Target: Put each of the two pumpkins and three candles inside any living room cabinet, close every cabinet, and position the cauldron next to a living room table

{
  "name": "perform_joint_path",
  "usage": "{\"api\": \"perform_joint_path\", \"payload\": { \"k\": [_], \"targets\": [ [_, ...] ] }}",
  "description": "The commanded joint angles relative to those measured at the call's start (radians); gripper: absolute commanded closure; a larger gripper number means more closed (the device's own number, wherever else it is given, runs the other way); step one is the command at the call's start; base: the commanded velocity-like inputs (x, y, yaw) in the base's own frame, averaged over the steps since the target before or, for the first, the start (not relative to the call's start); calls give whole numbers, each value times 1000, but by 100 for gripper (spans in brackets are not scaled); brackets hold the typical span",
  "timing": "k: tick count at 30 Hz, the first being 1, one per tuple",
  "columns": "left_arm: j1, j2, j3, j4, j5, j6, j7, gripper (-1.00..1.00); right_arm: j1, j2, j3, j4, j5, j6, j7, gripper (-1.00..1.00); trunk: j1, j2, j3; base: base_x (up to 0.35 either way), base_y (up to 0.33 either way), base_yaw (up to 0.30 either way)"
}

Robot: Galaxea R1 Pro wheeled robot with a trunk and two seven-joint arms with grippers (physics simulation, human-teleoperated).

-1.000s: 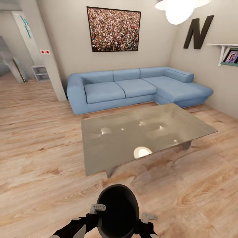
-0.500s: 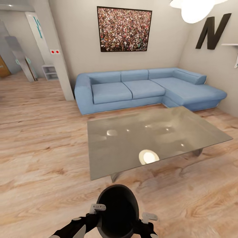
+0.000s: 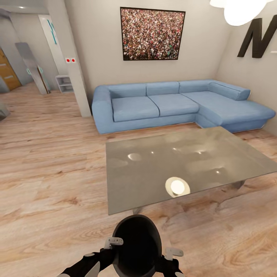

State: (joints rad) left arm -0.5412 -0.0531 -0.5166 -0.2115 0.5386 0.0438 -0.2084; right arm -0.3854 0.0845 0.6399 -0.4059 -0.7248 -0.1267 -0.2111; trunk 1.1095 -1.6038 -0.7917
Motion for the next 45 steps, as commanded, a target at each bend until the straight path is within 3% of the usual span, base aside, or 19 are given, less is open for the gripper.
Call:
{"api": "perform_joint_path", "payload": {
  "k": [1, 8, 45],
  "targets": [
    [0, 7, 0, 1, 2, 4, 0, 100, -2, -1, 6, -8, 8, -4, 2, 100, 0, 0, -1, 11, 0, 26],
    [0, 8, 1, 1, 4, 4, 0, 100, -2, 0, 6, -8, 8, -4, 2, 100, 0, 0, -1, 2, 0, 5],
    [0, 7, 0, 1, -2, 4, 0, 100, -2, 0, 6, -8, 8, -5, 4, 100, 142, -259, -117, 0, 0, 0]
  ]
}}
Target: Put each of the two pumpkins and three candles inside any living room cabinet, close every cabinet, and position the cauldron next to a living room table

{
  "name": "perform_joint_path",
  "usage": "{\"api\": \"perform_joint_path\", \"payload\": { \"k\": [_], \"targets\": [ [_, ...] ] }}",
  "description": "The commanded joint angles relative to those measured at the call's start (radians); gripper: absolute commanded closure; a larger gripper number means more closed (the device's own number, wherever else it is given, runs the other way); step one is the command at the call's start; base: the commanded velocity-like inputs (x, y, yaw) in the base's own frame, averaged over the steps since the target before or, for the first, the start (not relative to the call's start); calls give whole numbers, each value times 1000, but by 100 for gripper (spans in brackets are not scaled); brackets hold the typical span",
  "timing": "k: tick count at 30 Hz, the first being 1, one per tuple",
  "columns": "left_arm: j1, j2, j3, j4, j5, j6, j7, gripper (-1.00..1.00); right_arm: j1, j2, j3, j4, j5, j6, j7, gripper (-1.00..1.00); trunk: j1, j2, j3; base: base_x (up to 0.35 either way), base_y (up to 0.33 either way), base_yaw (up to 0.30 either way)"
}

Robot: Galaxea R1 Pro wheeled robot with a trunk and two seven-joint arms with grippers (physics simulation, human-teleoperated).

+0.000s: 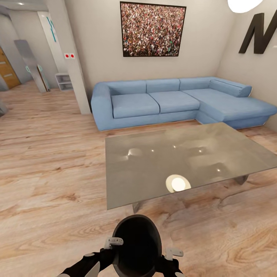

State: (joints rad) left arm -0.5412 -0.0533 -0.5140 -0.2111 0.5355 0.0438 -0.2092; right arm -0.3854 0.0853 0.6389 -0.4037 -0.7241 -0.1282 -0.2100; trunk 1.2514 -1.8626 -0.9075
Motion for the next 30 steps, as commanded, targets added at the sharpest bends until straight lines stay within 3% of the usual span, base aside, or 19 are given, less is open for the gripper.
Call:
{"api": "perform_joint_path", "payload": {
  "k": [1, 30],
  "targets": [
    [0, 7, -2, 1, 1, 4, 1, 100, -2, -1, 7, -10, 8, -3, 3, 100, 4, -8, -4, 0, 0, 0],
    [0, 8, -2, 1, 0, 4, 1, 100, -1, -1, 7, -10, 8, -3, 1, 100, 115, -211, -95, 0, 0, 0]
  ]
}}
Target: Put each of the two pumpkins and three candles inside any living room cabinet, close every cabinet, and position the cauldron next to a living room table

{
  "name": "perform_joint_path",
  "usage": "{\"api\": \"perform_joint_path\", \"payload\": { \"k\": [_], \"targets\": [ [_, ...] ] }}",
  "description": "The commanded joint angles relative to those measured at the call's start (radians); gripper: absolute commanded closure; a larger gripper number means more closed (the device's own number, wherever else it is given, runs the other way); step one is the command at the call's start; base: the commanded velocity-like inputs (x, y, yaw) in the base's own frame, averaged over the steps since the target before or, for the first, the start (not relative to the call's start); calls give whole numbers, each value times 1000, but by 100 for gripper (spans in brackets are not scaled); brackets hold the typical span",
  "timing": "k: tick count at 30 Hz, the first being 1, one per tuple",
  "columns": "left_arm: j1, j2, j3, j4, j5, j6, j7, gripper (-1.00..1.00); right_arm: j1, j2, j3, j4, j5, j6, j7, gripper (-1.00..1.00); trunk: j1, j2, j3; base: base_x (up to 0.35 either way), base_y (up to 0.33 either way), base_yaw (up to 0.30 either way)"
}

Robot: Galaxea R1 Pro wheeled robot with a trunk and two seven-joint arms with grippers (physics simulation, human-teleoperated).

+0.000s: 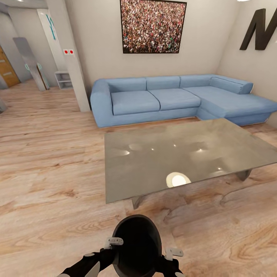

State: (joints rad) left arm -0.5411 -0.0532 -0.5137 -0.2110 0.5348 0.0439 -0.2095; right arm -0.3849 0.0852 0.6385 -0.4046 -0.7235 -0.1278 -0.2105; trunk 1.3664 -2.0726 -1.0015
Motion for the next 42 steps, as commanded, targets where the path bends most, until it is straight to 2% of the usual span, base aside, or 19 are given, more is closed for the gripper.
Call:
{"api": "perform_joint_path", "payload": {
  "k": [1, 19, 42],
  "targets": [
    [0, 8, -2, 1, 1, 4, 1, 100, -2, -1, 7, -10, 7, -3, 2, 100, 4, -8, -4, 0, 0, 0],
    [0, 7, -3, 1, 1, 4, 1, 100, -2, -1, 7, -10, 7, -3, 3, 100, 73, -134, -60, 0, 0, 0],
    [0, 9, -2, 1, 0, 4, 1, 100, -2, -1, 7, -10, 7, -3, 3, 100, 73, -134, -60, 29, 0, 0]
  ]
}}
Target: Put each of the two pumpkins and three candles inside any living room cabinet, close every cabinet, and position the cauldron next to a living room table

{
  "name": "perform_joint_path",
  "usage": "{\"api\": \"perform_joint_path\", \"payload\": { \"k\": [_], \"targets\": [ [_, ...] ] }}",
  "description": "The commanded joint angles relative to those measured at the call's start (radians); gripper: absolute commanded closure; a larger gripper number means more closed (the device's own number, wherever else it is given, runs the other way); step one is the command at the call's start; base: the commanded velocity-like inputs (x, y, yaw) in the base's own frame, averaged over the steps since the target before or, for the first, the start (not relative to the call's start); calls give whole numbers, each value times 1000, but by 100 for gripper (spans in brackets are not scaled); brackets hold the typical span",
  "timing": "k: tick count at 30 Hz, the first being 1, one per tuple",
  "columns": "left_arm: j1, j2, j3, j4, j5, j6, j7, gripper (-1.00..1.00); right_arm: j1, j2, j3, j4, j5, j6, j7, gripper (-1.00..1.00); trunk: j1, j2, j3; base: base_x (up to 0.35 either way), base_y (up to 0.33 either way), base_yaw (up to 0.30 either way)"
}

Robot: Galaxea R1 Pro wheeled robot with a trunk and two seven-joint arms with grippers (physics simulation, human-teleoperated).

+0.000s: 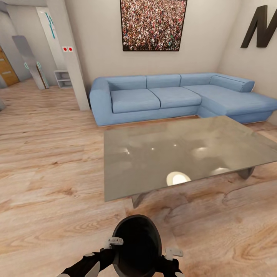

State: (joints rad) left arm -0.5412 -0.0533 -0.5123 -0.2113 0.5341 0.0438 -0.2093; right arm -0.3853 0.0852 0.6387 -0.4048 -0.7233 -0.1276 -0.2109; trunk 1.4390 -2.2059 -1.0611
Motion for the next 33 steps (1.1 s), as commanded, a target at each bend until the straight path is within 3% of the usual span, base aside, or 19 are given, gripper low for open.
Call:
{"api": "perform_joint_path", "payload": {
  "k": [1, 8, 26, 33],
  "targets": [
    [0, 9, -3, 1, 1, 4, 1, 100, -2, -1, 7, -9, 7, -3, 4, 100, 0, 0, -1, 215, 0, 0],
    [0, 9, -3, 1, 1, 4, 1, 100, -2, -1, 7, -9, 7, -3, 4, 100, 0, 0, -1, 196, 0, 0],
    [0, 10, -3, 1, 4, 4, 1, 100, -2, -1, 7, -9, 7, -4, 4, 100, 0, 0, -1, 31, 0, 0],
    [0, 10, -3, 1, 6, 4, 2, 100, -2, -1, 7, -9, 7, -4, 4, 100, 27, -49, -23, 0, 0, 0]
  ]
}}
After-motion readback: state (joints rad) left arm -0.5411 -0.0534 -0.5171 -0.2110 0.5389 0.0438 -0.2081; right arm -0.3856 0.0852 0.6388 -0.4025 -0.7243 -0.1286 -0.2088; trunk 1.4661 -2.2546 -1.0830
